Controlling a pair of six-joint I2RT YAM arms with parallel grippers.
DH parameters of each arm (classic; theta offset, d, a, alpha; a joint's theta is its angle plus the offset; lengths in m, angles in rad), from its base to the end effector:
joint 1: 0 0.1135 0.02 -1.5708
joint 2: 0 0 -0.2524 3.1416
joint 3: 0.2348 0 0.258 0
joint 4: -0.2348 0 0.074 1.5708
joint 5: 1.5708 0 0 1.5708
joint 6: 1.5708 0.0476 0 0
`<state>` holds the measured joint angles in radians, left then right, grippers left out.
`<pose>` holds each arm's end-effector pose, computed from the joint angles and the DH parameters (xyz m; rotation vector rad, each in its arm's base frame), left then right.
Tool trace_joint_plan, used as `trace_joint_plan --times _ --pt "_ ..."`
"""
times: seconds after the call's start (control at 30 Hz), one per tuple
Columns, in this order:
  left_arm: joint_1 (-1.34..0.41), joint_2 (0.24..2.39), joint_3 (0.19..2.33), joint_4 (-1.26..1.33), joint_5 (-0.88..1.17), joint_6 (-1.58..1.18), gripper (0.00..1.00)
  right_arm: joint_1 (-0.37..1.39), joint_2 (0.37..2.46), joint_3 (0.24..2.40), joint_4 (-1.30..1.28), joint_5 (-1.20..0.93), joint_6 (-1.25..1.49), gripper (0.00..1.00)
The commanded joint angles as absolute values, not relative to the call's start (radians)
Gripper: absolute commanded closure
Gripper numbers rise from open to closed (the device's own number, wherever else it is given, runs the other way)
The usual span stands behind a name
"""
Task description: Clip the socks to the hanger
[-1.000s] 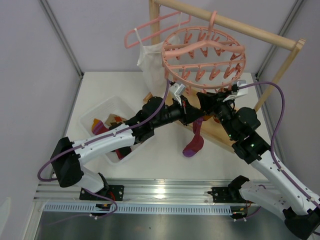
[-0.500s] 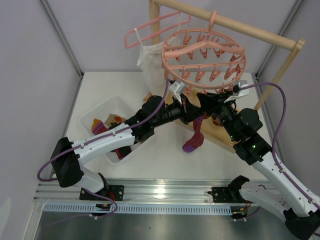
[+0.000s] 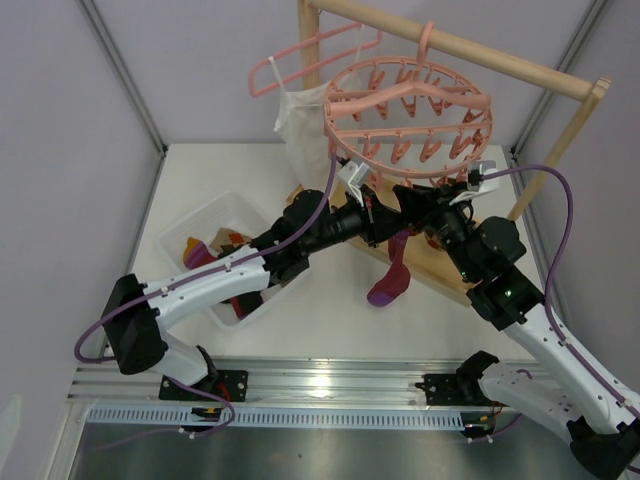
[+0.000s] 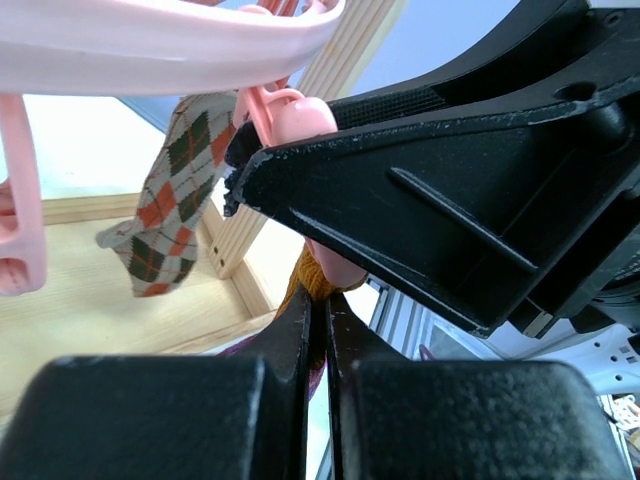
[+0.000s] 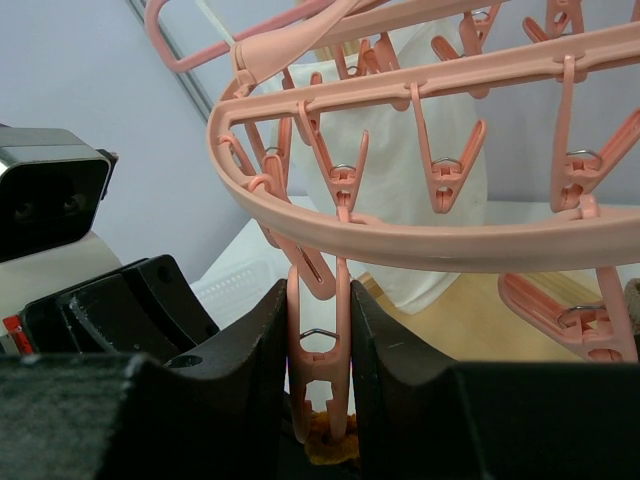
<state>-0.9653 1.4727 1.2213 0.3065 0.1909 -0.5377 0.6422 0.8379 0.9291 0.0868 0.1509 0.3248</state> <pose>0.2053 -0.3125 0.3671 0.5184 1.5930 -1.3190 0.1762 0.1229 0.4052 -0.0980 1.4274 0.6969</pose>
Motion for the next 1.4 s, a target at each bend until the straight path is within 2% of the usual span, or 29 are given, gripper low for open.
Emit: trace_joint_plan --times 0.0,0.33,0.6,1.0,1.2,1.37 --pt "-0.963 1.468 1.262 0.413 0.207 -0.566 0.99 0.647 0.824 0.930 0.106 0.167 0.356 1.00" --pt "-0.962 1.480 1.209 0.480 0.206 -0.660 0.99 0.647 0.818 0.913 0.129 0.192 0.407 1.00" --pt "-0.937 1.456 1.149 0.479 0.117 -0.767 0.99 0.647 0.801 0.896 0.135 0.201 0.400 1.00" --pt "-0.931 1.471 1.144 0.522 0.181 -0.799 0.99 0.647 0.816 0.880 0.166 0.186 0.402 1.00" --pt "-0.910 1.376 1.031 0.448 0.086 -0.764 0.99 0.646 0.842 0.894 0.129 0.173 0.379 1.00" --pt "-0.864 1.200 0.959 0.177 -0.098 -0.662 0.99 0.649 0.838 0.903 0.081 0.178 0.344 1.00"
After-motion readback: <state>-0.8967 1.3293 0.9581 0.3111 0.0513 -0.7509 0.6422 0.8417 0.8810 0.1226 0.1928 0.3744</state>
